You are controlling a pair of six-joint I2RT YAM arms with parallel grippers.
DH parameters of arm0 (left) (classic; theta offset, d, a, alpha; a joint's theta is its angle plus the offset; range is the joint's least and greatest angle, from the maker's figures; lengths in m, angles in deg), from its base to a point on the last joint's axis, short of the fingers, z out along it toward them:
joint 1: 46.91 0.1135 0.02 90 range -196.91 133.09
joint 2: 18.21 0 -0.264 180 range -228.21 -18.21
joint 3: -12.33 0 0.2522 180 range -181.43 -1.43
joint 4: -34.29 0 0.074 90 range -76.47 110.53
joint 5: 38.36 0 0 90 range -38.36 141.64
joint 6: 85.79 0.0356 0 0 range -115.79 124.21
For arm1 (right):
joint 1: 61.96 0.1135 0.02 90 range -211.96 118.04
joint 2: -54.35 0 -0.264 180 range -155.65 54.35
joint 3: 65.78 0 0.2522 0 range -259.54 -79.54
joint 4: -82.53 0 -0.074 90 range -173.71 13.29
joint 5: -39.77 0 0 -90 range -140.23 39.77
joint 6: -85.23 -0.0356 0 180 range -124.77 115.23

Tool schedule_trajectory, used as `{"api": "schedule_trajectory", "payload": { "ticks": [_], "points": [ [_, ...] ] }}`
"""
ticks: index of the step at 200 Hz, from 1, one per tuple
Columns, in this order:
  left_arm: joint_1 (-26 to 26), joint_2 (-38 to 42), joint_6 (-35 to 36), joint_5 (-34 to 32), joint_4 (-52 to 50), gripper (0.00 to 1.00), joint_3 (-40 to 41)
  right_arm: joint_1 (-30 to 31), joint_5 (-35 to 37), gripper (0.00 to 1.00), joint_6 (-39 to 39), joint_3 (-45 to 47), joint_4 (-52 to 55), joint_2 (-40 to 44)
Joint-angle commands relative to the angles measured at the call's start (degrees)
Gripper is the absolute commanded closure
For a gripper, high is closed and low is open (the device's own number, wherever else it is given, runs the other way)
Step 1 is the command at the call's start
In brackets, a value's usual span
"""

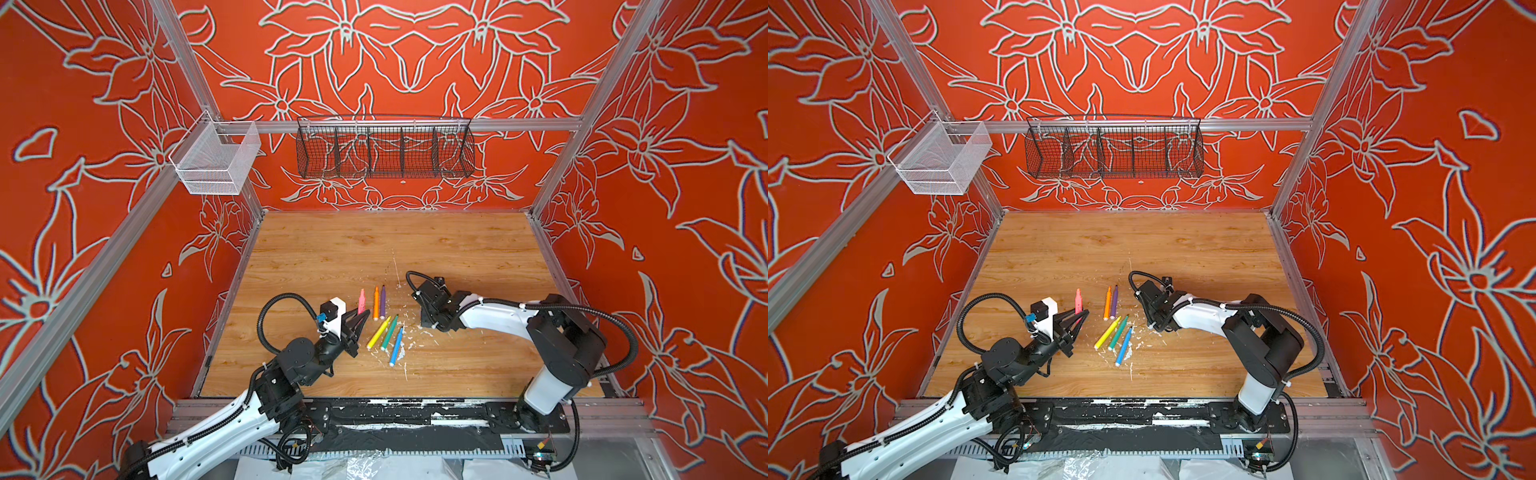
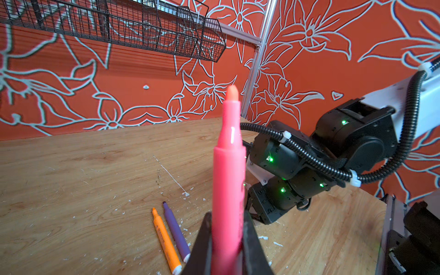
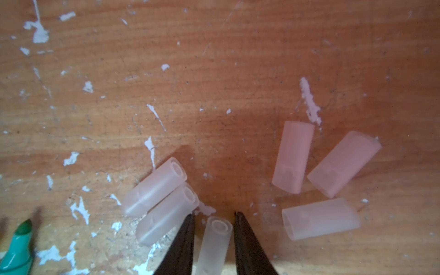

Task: Insert pens into pen caps
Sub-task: Pick up the pen cap from the center of the table.

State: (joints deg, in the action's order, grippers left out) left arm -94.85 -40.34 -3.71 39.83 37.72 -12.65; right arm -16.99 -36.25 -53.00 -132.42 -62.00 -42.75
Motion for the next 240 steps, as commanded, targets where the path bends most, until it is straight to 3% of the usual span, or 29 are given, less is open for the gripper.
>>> {"api": "schedule_trajectory", "payload": {
  "ticks": [1, 118, 194, 240],
  "points": [
    [0.13, 0.95, -0.6, -0.58, 0.13, 1.0, -0.52, -0.23, -1.06, 0.73, -0.74, 0.27, 1.61, -2.13],
    [0.13, -0.99, -1.03, 1.68, -2.2, 1.0, -2.62, -0.24, -4.13, 0.72, -1.45, 3.21, -0.3, 1.87],
    [0.13, -3.49, -0.61, 3.85, -2.37, 1.0, -3.63, -0.15, -4.22, 0.85, -2.33, 4.06, -1.06, 1.99],
    [0.17, -4.19, -1.09, 8.4, -0.42, 1.0, -3.38, 0.2, -3.4, 0.86, -4.12, 7.86, -3.29, 9.64]
  ]
}}
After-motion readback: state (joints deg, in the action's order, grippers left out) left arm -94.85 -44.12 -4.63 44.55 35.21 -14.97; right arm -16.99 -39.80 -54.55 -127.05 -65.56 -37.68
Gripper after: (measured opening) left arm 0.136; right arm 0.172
